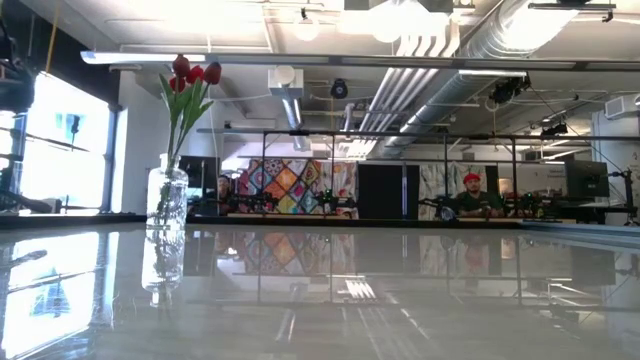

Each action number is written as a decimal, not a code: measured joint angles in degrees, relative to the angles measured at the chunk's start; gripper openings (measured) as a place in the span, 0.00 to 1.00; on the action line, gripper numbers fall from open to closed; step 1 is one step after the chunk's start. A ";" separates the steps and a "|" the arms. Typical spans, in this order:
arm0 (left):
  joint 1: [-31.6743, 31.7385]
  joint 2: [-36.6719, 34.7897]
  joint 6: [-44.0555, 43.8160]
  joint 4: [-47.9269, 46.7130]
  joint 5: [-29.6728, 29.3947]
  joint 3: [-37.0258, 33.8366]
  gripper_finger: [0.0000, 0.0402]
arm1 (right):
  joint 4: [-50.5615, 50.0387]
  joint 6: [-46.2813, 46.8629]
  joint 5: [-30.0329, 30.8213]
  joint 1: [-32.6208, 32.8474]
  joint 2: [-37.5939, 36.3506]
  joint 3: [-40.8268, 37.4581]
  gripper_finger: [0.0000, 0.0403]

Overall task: Sort flowers into vase by color
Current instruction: Put the yellow flower into the yellow vase

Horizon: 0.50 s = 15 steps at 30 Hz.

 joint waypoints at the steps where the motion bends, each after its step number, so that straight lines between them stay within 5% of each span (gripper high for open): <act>1: -0.37 -0.10 0.02 2.33 -0.01 -1.20 0.00 | 0.00 -0.02 -0.02 0.00 0.00 0.00 0.48; 15: -2.74 -0.14 4.05 6.47 -1.54 -1.98 0.00 | 0.00 -0.01 -0.01 0.00 0.00 0.00 0.48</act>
